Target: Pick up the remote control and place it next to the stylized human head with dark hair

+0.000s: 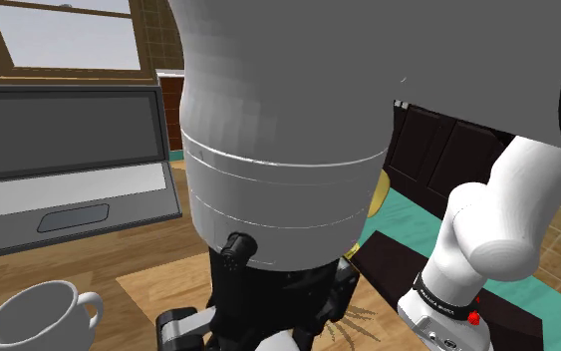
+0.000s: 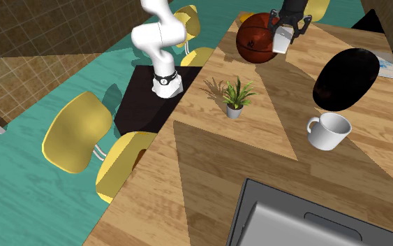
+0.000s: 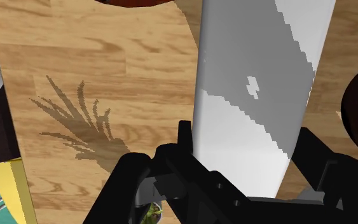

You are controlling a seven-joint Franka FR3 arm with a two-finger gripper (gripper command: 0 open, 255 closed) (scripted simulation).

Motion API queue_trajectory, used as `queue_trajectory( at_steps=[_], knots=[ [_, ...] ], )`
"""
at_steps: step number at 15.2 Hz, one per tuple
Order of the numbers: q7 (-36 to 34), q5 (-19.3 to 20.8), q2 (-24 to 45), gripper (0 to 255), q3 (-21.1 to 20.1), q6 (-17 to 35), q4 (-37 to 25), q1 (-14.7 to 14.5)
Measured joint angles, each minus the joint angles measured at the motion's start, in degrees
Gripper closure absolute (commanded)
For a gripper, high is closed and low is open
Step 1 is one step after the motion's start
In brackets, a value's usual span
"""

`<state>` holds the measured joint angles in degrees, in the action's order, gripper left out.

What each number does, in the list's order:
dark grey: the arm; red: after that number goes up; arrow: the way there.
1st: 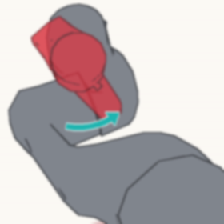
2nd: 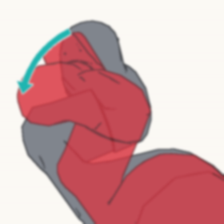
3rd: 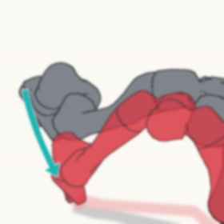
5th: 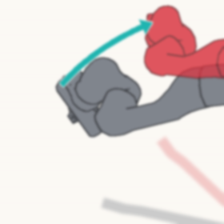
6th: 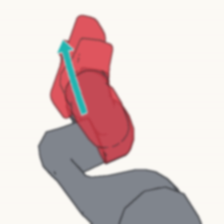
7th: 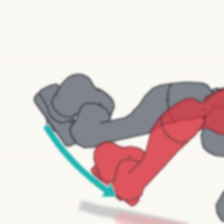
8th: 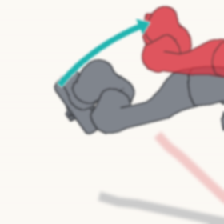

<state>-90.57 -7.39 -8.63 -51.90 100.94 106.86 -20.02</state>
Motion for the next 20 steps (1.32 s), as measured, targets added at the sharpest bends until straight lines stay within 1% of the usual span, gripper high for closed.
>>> queue_trajectory(
  at_steps=[8, 20],
  knots=[
    [-0.16, 0.18, 0.55, 255, -0.65, 6.26, 5.89, -0.20],
    [-1.98, 2.52, 3.85, 255, -2.21, 15.70, 13.04, -0.22]
  ],
)
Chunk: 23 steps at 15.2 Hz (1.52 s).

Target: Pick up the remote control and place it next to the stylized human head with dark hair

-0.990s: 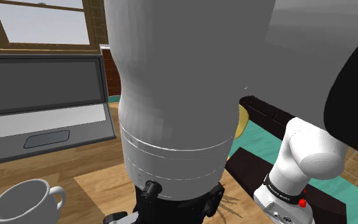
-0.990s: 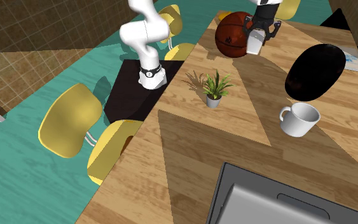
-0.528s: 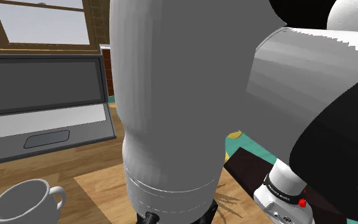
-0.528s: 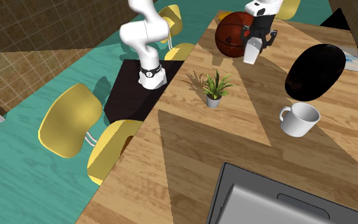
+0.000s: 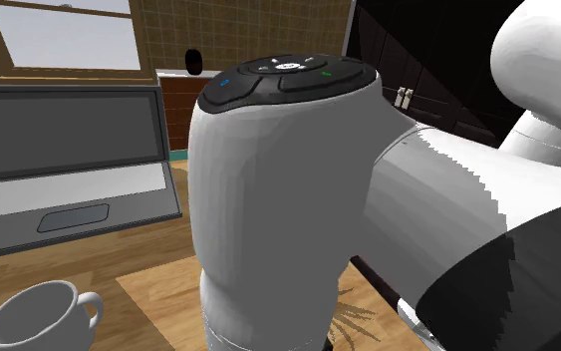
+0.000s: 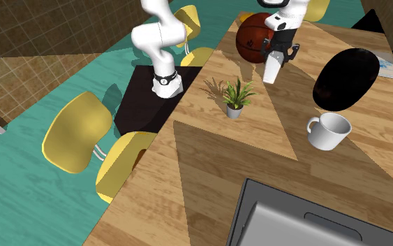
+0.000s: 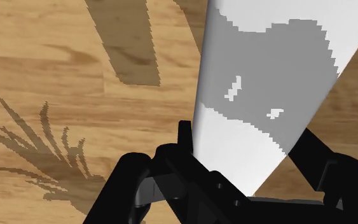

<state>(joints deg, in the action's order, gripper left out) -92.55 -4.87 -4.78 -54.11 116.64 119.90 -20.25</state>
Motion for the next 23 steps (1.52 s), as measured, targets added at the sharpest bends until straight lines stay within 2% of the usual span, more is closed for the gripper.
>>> queue_trajectory(
  at_steps=[8, 18, 23],
  knots=[
    [-2.35, 3.29, 3.75, 255, -0.87, 6.04, 3.75, -0.04],
    [-7.65, 10.75, 10.89, 255, -0.68, 13.60, 7.28, -1.15],
    [-8.51, 11.84, 11.84, 255, -0.45, 14.37, 7.56, -1.48]
  ],
)
